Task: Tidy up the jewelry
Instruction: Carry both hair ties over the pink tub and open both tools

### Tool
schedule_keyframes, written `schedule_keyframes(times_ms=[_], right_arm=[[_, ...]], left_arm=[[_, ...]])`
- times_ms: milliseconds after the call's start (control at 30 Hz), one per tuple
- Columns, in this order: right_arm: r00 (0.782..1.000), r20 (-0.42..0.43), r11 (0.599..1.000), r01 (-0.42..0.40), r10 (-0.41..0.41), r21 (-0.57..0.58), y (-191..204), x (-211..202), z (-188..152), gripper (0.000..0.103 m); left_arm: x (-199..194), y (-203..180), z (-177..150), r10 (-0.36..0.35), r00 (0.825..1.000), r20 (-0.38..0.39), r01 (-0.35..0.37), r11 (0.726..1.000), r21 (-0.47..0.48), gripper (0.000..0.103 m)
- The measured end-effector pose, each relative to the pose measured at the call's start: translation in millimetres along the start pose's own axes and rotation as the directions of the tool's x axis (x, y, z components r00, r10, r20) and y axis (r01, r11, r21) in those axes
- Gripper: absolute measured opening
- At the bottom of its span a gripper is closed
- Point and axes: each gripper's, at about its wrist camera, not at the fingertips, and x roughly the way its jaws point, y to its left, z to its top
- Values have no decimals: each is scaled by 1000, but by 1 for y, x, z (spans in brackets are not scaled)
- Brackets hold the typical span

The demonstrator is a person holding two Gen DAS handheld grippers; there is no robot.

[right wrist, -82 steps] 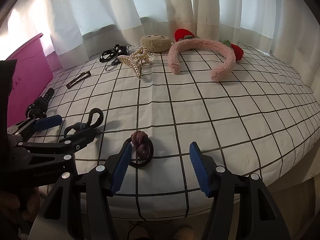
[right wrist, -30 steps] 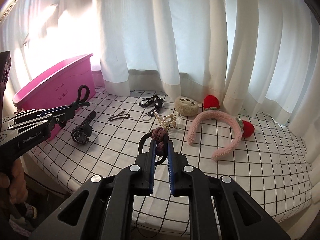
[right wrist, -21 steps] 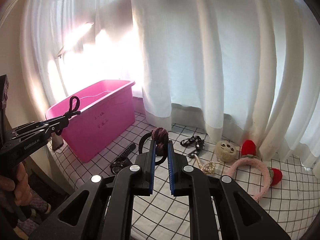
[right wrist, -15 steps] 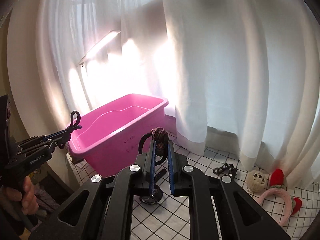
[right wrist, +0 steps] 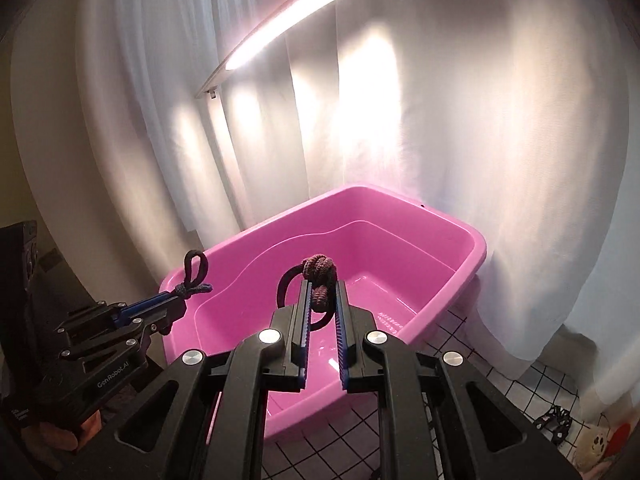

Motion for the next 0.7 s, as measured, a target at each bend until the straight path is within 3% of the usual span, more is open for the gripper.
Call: schedule_keyframes(times_ms=[133, 367, 700], right_arm=[[996, -86, 999, 6, -9, -36, 6, 34, 6, 11], [969, -244, 1000, 28, -30, -11, -4, 84, 7, 11], [951, -305, 999, 40, -43, -16, -16, 104, 6, 12]], left_arm=[[24, 7, 1, -6, 998, -67, 5, 1000, -12, 12], [49, 11, 2, -33, 986, -166, 24, 998, -53, 13], [66, 10, 3, -29, 972, -234, 11, 997, -79, 16]])
